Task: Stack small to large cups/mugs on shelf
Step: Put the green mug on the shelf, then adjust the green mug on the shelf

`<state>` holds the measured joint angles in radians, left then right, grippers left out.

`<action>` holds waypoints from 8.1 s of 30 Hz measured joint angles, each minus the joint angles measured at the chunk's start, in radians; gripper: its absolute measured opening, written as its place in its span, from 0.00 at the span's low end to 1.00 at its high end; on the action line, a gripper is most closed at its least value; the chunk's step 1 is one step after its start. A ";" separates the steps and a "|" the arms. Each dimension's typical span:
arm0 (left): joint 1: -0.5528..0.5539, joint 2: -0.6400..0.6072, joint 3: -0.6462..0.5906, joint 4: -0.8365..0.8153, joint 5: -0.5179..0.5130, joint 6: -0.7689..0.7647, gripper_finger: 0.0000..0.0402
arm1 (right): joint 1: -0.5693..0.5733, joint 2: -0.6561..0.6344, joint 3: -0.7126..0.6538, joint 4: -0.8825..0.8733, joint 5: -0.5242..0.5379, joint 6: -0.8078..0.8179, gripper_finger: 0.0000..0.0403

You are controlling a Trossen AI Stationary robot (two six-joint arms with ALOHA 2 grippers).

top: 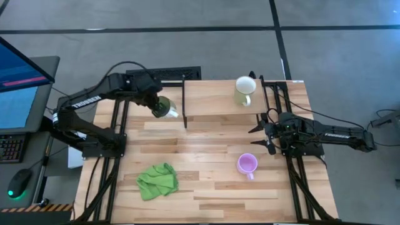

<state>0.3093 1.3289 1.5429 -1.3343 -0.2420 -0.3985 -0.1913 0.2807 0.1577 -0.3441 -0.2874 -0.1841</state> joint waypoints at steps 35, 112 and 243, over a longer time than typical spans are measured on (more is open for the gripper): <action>0.137 0.636 0.772 -0.055 0.143 0.618 0.01 | 0.000 0.000 0.000 0.030 0.000 0.103 0.67; 0.084 0.734 0.782 -0.130 0.191 0.675 0.01 | 0.000 0.000 0.000 0.039 0.001 0.108 0.67; 0.085 0.735 0.796 0.015 0.105 0.688 0.27 | 0.000 0.000 0.000 0.015 0.000 0.132 0.67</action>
<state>0.3943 2.0636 2.3390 -1.3188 -0.1371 0.2896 -0.1909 0.2806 0.1577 -0.3290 -0.2871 -0.0521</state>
